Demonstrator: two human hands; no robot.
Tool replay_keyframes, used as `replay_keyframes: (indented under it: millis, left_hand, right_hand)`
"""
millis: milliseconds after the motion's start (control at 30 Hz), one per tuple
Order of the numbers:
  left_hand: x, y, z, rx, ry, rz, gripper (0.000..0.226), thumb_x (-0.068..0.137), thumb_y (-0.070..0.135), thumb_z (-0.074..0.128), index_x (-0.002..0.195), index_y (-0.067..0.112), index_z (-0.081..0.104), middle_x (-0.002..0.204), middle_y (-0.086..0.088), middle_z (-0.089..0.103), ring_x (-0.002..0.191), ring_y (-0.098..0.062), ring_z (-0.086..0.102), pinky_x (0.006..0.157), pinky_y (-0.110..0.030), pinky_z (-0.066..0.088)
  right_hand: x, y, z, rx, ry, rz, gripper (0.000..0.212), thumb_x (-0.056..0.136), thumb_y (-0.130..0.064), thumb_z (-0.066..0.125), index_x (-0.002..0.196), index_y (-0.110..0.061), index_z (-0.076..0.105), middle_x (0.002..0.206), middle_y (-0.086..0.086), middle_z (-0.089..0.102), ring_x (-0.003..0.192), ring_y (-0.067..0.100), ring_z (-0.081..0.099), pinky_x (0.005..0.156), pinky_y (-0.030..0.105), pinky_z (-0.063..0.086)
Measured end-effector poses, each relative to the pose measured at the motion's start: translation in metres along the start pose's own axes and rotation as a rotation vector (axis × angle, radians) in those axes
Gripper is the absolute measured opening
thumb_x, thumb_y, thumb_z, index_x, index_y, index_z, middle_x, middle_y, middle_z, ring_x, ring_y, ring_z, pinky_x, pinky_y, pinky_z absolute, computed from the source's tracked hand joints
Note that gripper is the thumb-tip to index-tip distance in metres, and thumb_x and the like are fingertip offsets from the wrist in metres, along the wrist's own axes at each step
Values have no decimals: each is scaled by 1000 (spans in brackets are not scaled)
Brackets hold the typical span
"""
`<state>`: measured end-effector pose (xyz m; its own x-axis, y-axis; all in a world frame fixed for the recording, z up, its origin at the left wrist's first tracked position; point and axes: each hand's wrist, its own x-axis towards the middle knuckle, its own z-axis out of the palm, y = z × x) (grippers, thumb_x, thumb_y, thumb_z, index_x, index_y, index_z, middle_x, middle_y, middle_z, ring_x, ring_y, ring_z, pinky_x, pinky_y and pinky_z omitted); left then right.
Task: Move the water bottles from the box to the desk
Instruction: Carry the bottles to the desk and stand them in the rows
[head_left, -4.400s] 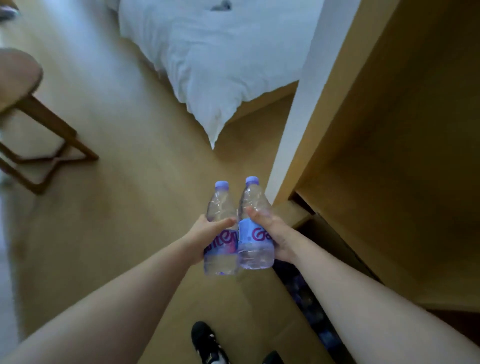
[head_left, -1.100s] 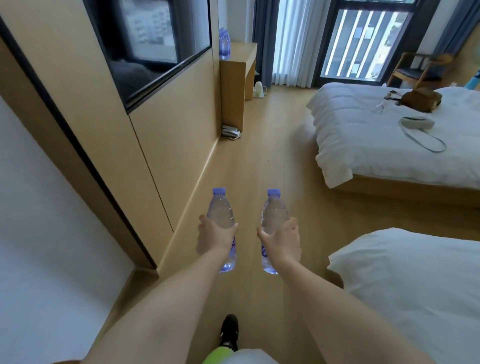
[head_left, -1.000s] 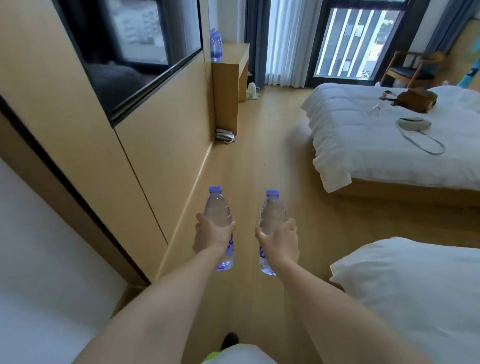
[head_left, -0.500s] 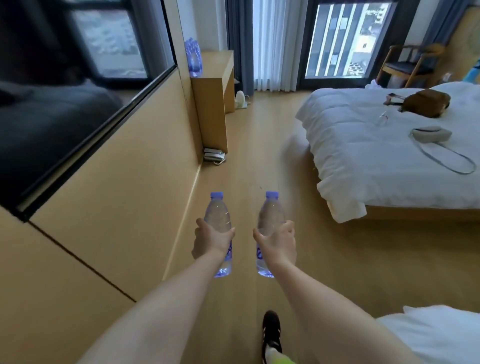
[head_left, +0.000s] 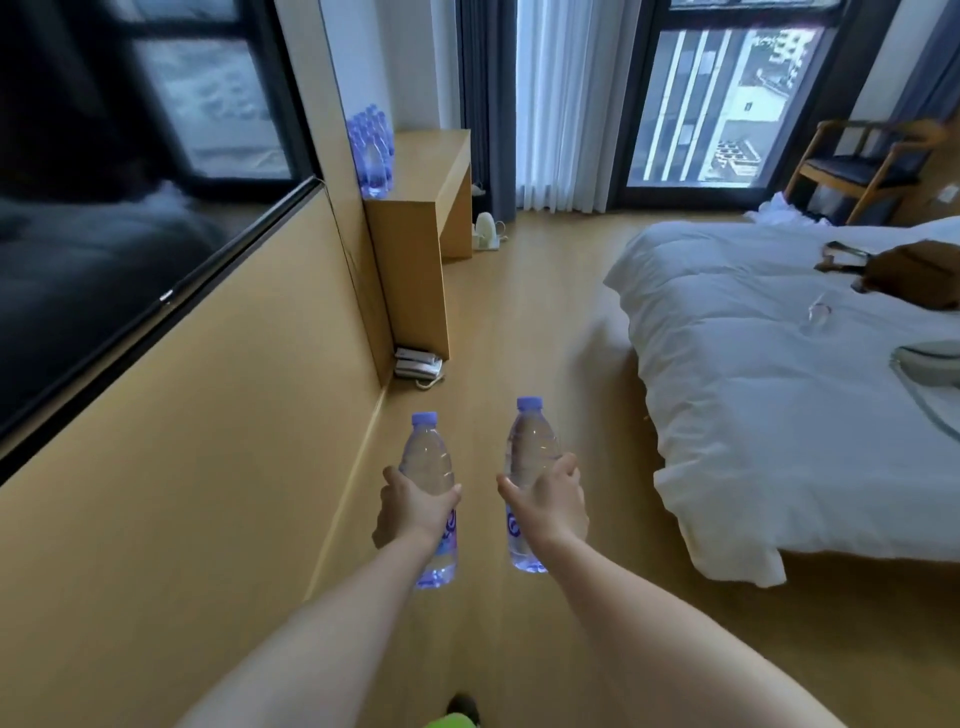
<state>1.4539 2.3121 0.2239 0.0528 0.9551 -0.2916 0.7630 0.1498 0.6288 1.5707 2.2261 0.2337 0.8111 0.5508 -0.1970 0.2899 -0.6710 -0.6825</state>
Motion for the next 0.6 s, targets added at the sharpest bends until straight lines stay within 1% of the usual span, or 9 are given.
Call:
replay_keyframes:
  millis: [167,300,367,433,600]
  left_hand:
    - [115,68,27,26,11,6,75,70,54,73,119,14,33,116,-10,57,99,-34,60,81,-41,47]
    - [209,131,48,-10,-9,29,73,71,51,74,119,14,33,115,-9,56,99,-33,59,82,-41,49]
    - [248,166,55,-49,-35,58,75,71,48,76,122,14,32,117,-10,55,102,-32,58,86,-41,49]
    - [284,201,60,-101,-66,84,76,71,46,77,125,13,33,119,-11,55,105,-32,58,91,-45,49]
    - [361,274,75,-131,-57,123,74,69,46,78,120,13,36,117,-10,56,101,-32,59,88,-46,51]
  right_hand:
    - [122,-39,22,-6,10,4,71,81,-55,66,123,-7,36,127,9,50,115,28,53,86,42,50]
    - [218,-77,39,-33,18,14,70,81,-55,66,122,-8,35,127,9,50,116,28,52,87,42,50]
    - [262,-98,41,-23,35,19,70,81,-54,66,122,-7,35,128,10,50,116,29,52,86,40,48]
    - [304,-121,40,1,55,33,70,80,-54,67,121,-7,36,127,11,51,115,30,53,85,40,48]
    - [406,-166,40,45,85,33,72,78,-55,69,121,-8,36,126,11,52,113,30,55,83,38,48]
